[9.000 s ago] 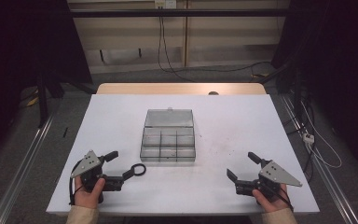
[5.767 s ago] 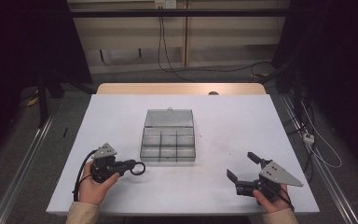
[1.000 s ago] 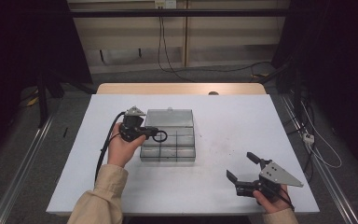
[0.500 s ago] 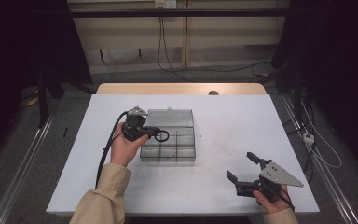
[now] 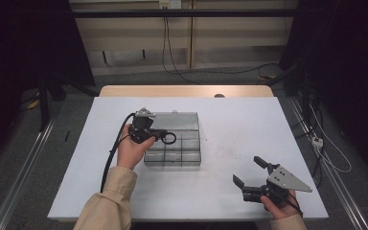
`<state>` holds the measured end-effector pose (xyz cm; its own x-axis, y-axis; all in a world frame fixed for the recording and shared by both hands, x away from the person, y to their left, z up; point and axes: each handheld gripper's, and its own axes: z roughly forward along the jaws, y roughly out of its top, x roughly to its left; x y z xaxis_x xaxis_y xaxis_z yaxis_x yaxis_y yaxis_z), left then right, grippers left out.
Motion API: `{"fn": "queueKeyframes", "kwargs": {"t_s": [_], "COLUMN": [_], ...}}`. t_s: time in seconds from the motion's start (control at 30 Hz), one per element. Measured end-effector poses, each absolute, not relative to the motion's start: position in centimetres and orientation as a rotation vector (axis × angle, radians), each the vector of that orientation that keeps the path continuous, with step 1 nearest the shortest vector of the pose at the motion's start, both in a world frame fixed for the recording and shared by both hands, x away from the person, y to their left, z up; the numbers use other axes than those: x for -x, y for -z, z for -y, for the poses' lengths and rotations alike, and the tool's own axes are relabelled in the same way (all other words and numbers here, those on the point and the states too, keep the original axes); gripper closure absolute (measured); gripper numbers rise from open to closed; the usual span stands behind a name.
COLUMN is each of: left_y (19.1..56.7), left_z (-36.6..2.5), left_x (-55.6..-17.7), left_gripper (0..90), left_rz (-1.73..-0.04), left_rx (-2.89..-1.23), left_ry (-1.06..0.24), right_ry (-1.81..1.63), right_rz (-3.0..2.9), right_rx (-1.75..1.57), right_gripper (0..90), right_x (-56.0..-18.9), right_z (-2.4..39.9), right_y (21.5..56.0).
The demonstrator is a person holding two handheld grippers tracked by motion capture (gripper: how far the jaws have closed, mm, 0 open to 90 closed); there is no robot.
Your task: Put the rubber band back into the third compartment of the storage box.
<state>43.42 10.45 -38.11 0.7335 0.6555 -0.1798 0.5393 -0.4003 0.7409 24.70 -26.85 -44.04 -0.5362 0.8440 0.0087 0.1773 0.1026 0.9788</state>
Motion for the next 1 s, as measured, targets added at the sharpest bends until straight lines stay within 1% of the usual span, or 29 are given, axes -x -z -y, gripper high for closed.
{"fn": "queueKeyframes", "kwargs": {"t_s": [0.47,1.0], "left_y": [38.0,38.1], "left_z": [-9.5,-8.9], "left_x": [-43.9,-44.5], "left_gripper": [87.7,87.7], "left_rz": [-0.905,-0.906], "left_rx": [-2.08,-2.1], "left_ry": [-0.176,-0.18], "right_ry": [-1.476,-1.479], "right_rz": [-1.801,-1.799], "right_rx": [-0.998,-0.992], "right_gripper": [4.1,4.1], "right_x": [-24.7,-24.7], "right_z": [26.9,26.9], "right_y": [44.0,44.0]}}
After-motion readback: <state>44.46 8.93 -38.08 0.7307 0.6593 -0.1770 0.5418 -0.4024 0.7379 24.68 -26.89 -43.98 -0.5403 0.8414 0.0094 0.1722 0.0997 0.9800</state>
